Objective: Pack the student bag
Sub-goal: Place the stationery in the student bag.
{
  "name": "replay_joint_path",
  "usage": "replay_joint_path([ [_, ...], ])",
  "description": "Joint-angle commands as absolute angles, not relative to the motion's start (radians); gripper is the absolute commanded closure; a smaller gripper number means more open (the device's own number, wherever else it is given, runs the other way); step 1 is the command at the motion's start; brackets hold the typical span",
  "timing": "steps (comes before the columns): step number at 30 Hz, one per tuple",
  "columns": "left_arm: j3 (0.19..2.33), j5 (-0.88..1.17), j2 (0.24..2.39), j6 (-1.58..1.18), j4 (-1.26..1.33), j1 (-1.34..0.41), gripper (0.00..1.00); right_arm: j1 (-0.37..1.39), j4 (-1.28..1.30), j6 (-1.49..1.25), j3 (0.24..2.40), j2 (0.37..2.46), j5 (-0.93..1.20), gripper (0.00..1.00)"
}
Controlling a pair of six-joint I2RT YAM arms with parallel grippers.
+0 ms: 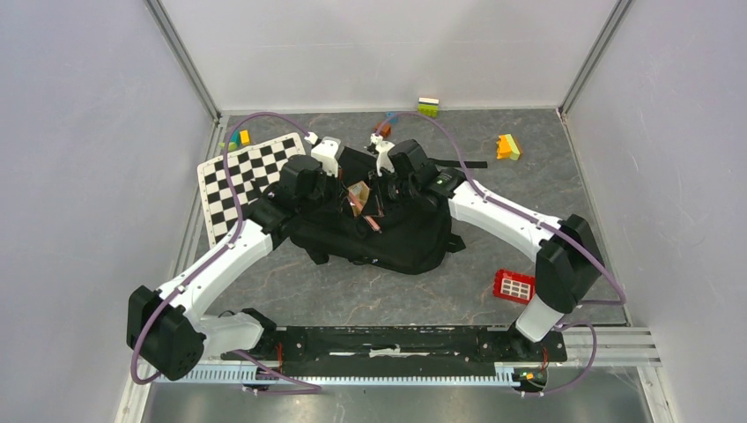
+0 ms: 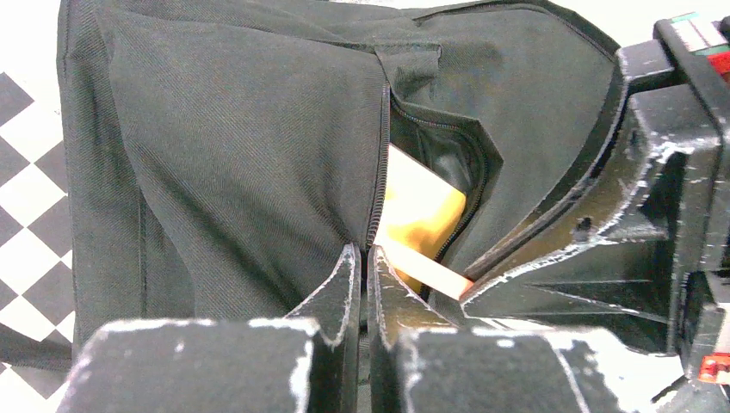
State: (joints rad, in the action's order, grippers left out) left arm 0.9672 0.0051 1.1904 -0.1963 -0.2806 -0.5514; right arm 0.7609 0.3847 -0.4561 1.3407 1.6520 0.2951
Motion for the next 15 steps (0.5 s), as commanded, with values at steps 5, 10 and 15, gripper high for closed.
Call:
replay_joint_path([
  [5,0.976,0.045,1.135,-0.159,-0.199,-0.558,0.98,0.748,0.331,-0.516,1.402,1.675,0.239,1.00],
  [10,0.971,0.046,1.129,-0.155,-0.194,-0.557,0.98,0.738,0.232,-0.557,1.448,1.738,0.210,1.00],
  [15,0.971,0.055,1.131,-0.158,-0.192,-0.558,0.98,0.742,0.158,-0.583,1.507,1.822,0.194,1.00],
])
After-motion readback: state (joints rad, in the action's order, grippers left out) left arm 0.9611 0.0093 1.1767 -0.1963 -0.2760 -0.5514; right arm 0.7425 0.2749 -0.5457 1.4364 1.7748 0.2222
